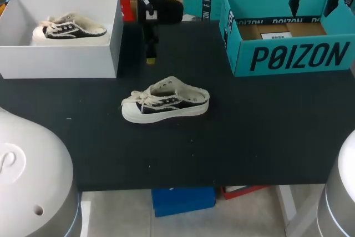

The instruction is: Take the shoe out of the shoebox, open the shoe tongue, remove and reinsert the insole, then place the shoe into the shoebox

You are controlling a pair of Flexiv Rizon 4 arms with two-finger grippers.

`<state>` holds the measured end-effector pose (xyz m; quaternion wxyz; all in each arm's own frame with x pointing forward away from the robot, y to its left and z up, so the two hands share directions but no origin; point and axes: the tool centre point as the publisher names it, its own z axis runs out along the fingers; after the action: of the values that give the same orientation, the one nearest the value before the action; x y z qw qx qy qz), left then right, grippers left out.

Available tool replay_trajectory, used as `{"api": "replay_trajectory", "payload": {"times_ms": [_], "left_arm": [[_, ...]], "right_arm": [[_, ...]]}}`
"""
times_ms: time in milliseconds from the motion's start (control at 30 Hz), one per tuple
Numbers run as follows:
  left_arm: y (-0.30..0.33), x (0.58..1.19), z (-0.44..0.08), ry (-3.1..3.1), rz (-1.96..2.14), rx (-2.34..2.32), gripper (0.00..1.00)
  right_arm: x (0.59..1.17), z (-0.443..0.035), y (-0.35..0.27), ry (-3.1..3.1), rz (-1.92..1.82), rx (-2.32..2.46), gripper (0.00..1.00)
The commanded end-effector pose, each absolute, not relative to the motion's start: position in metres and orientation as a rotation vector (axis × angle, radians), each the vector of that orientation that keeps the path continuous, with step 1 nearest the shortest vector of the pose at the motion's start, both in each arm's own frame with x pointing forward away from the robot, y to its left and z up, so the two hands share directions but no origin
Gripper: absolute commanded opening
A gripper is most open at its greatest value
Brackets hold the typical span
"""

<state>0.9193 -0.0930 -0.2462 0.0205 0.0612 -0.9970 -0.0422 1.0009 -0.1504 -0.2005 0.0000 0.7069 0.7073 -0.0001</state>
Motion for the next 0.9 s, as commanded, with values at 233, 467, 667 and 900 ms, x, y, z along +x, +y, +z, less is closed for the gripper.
{"api": "replay_trajectory", "payload": {"times_ms": [233,467,667,900], "left_arm": [[-0.093,0.92,-0.246,-3.091,-0.132,0.188,1.0],[-0.093,0.92,-0.246,-3.091,-0.132,0.188,1.0],[-0.093,0.92,-0.246,-3.091,-0.132,0.188,1.0],[-0.093,0.92,-0.246,-3.091,-0.132,0.188,1.0]], "right_arm": [[1.001,-0.2,-0.15,2.222,-0.001,2.221,1.0],[0.972,-0.189,-0.132,2.181,-0.01,2.216,1.0],[0.928,-0.179,-0.101,2.169,0.119,2.22,1.0],[0.878,-0.181,-0.063,2.365,0.234,1.934,1.0]]}}
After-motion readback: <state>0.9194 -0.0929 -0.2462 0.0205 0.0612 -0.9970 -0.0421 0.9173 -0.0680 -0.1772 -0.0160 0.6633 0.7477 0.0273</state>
